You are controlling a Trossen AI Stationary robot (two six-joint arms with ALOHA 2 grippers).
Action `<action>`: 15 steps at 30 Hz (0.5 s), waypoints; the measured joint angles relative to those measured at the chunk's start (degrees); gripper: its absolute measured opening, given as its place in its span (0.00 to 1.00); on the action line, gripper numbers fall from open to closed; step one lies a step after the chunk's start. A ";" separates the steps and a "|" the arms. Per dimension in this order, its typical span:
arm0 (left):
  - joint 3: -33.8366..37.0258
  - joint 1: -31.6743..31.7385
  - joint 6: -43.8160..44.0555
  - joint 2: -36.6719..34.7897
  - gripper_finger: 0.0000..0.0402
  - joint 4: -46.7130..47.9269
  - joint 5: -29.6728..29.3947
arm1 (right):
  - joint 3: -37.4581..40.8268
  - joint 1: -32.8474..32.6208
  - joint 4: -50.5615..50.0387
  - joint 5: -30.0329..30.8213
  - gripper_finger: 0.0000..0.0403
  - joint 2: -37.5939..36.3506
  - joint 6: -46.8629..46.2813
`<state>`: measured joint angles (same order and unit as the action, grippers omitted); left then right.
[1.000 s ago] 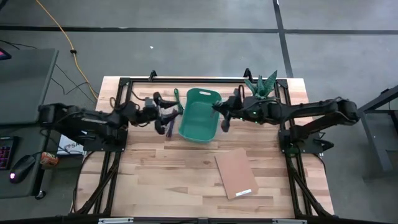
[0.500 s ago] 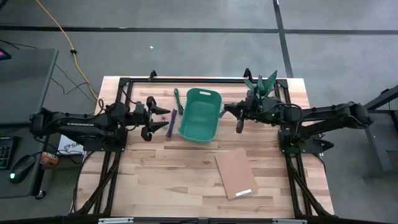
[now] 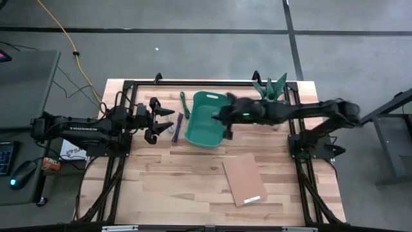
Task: Pick and place USB-C Cables
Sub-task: Put the black and white charger cable into the green bin
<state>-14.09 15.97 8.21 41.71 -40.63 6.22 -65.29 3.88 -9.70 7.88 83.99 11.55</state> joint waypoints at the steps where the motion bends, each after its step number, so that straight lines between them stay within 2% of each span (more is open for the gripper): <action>1: 0.00 0.00 0.06 0.00 0.57 -0.08 0.00 | -3.11 0.00 -3.10 -0.88 0.00 2.74 1.60; 10: 0.00 -0.04 0.13 0.00 0.57 -0.34 -2.76 | -26.73 2.56 -29.30 -7.19 0.00 22.60 14.06; 15: 0.00 -0.04 0.13 0.00 0.57 -0.47 -3.14 | -35.95 4.59 -39.37 -9.03 0.00 31.54 20.72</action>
<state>-14.09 15.92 8.34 41.71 -41.10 3.08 -101.24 8.47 -49.07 -1.15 115.53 32.27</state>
